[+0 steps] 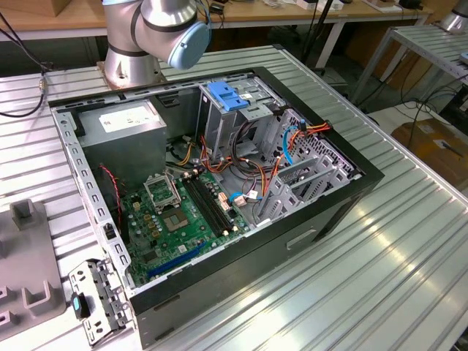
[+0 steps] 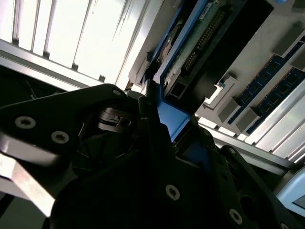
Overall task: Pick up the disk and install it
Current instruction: 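Pick up the disk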
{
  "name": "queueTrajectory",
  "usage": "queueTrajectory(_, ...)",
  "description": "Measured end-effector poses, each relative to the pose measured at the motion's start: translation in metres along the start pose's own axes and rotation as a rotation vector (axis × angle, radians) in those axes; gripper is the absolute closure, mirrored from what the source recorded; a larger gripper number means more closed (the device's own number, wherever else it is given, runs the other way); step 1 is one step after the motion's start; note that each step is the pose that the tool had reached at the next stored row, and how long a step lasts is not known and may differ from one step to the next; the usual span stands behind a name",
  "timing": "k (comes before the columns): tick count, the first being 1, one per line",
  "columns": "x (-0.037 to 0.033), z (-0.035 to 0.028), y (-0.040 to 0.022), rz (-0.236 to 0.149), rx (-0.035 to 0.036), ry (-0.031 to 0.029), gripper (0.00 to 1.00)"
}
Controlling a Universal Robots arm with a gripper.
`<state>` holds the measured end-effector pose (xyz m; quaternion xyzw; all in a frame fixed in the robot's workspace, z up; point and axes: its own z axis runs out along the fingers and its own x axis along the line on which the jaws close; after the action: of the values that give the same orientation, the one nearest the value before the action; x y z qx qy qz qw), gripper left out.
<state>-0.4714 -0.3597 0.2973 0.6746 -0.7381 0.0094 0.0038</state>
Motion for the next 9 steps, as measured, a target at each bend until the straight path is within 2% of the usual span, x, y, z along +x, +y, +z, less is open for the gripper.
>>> queueTrajectory(7,0.0,0.0001,0.0,-0.002,0.0,0.0,0.63)
queueTrajectory(8,0.0,0.0001,0.0,-0.02,0.0005,-0.0002,0.63)
queueTrajectory(9,0.0,0.0001,0.0,-0.022,0.0005,-0.0002,0.63)
